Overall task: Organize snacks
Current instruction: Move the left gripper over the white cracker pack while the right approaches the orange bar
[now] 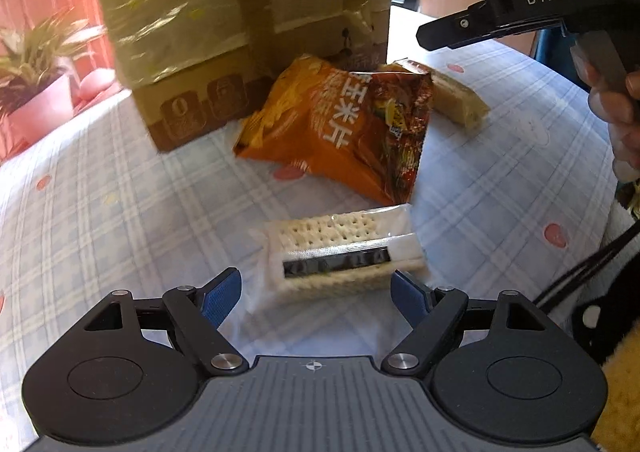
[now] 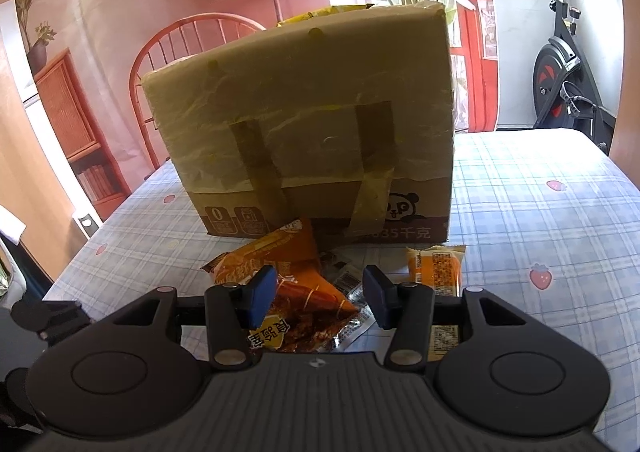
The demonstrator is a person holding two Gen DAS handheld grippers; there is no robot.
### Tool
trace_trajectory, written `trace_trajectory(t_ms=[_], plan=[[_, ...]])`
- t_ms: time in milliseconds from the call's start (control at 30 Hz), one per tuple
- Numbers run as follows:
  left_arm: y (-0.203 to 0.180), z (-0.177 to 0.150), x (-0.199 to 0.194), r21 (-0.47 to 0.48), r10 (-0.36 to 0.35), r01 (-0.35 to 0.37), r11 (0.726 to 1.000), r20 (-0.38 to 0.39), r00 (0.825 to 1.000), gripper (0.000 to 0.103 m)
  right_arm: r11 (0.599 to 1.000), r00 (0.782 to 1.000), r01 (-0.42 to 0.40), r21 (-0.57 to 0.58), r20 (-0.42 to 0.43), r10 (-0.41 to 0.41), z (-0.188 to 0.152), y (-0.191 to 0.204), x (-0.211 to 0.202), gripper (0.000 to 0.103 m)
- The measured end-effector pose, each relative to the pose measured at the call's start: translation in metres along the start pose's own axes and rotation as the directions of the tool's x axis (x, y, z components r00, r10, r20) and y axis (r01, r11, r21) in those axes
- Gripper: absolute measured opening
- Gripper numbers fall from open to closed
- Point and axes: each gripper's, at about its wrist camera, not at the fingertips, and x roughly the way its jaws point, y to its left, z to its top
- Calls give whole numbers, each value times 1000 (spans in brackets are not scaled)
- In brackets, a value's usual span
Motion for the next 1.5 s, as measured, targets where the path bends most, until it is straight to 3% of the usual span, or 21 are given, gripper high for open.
trace_trajectory(t_ms=[167, 267, 367, 467, 567, 633, 767, 833, 933, 1167, 1267, 1500], plan=[[-7, 12, 6, 65, -6, 6, 998, -6, 1000, 84, 1000, 1000, 5, 6, 0, -5, 0, -2, -1, 52], [-3, 15, 9, 42, -7, 8, 999, -11, 1000, 84, 1000, 1000, 4, 4, -2, -4, 0, -1, -1, 52], [10, 15, 15, -52, 43, -44, 998, -22, 999, 84, 1000, 1000, 7, 12, -5, -7, -1, -3, 0, 52], [36, 13, 19, -212, 102, -109, 971, -46, 994, 84, 1000, 1000, 4, 10, -6, -4, -1, -3, 0, 51], [52, 13, 7, -357, 50, -48, 933, -4, 999, 84, 1000, 1000, 4, 5, -4, -4, -1, -2, 0, 51], [50, 17, -1, -387, 32, -19, 922, 27, 999, 84, 1000, 1000, 7, 8, -3, -7, -1, -3, 0, 51], [28, 25, 1, -393, -31, 39, 919, 28, 999, 84, 1000, 1000, 10, 21, -2, -10, 0, -5, 1, 51], [13, 30, 6, -362, -51, 56, 931, 23, 998, 84, 1000, 1000, 5, 20, 2, -5, 0, -4, 1, 51], [-6, 33, 14, -283, -19, 19, 959, 2, 1000, 85, 1000, 1000, 3, 8, 3, -3, -1, -2, -2, 51], [-17, 28, 28, -214, -16, 2, 977, -65, 998, 85, 999, 1000, 21, 31, 8, -22, -2, -10, -5, 51], [-5, 23, 28, -270, 1, -19, 963, -66, 998, 85, 999, 1000, 23, 39, 4, -23, -3, -12, -5, 51], [39, 9, 21, -377, 127, -155, 913, -97, 987, 86, 999, 1000, 19, 36, -6, -19, -4, -11, -2, 51]])
